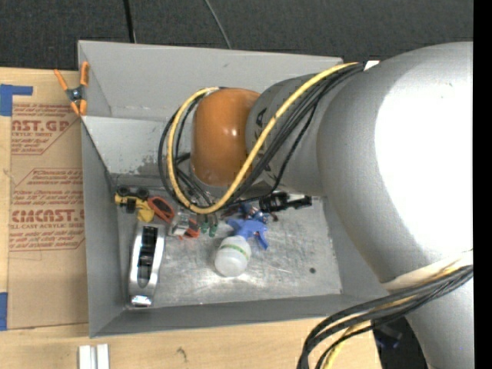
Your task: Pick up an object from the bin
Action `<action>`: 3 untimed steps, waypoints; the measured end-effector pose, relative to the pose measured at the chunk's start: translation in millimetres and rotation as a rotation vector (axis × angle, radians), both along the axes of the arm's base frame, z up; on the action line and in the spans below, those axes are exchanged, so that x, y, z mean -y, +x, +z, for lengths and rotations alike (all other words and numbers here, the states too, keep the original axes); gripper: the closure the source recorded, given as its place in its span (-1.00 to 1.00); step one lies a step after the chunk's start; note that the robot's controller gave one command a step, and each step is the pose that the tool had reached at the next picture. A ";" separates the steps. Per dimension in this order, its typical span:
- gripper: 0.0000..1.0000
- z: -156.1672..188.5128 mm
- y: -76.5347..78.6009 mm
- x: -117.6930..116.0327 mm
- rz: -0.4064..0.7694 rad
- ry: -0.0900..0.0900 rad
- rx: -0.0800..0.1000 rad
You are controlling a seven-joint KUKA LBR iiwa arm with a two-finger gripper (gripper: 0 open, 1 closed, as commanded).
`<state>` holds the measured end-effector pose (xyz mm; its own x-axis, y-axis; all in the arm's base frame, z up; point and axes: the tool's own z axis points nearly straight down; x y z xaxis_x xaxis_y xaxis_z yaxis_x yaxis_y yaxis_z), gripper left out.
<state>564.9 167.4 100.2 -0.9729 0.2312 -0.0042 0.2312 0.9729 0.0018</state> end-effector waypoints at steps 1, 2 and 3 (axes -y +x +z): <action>1.00 26.6 -0.3 -1.5 0.007 0.000 -0.002; 1.00 33.6 -4.9 0.3 0.021 -0.001 -0.004; 1.00 47.2 4.0 -2.5 0.055 -0.001 -0.004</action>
Offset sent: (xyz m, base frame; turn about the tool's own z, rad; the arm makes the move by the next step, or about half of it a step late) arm -0.0054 -0.0009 0.0343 -0.0217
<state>568.9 169.9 147.4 -0.9841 0.1774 -0.0011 0.1774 0.9841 -0.0004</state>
